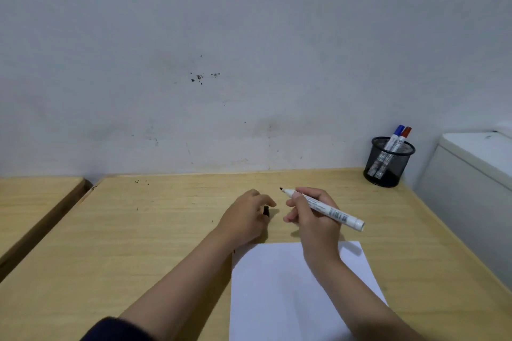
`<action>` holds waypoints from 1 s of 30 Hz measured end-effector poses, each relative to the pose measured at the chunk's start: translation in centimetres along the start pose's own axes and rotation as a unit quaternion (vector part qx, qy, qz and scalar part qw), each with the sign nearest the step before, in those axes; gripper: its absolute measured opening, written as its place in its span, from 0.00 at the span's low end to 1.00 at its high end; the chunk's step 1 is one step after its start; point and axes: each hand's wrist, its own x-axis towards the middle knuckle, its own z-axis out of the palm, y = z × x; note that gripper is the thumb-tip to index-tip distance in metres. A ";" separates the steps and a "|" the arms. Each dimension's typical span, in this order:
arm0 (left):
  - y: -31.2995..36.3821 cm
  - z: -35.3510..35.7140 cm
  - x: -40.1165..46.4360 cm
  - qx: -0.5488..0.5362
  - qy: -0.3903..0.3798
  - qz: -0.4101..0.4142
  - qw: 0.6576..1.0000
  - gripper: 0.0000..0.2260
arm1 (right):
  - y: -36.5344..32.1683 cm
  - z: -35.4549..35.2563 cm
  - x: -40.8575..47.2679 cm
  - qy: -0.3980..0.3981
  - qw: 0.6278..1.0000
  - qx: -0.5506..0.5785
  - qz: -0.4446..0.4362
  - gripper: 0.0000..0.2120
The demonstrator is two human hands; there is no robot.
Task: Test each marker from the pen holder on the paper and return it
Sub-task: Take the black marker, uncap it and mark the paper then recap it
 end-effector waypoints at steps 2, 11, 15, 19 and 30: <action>0.1 -0.1 0.6 0.003 0.002 -0.011 1.000 0.11 | -0.6 0.0 0.3 -0.007 1.000 0.007 -0.003 0.03; 2.4 -4.4 -1.6 -0.518 0.033 -0.098 0.849 0.03 | -3.5 -2.9 -0.7 -0.063 0.996 -0.032 -0.057 0.04; 4.1 -5.3 -3.9 -0.589 0.004 -0.086 0.804 0.05 | -4.8 -3.3 -2.2 -0.101 0.991 -0.033 -0.076 0.03; 5.6 -5.6 -5.6 -0.603 -0.008 -0.063 0.795 0.03 | -6.3 -3.3 -3.4 -0.124 0.987 -0.030 -0.096 0.04; 7.6 -6.9 -7.9 -0.574 -0.037 -0.011 0.818 0.05 | -8.9 -4.1 -4.8 -0.212 0.968 -0.070 -0.117 0.04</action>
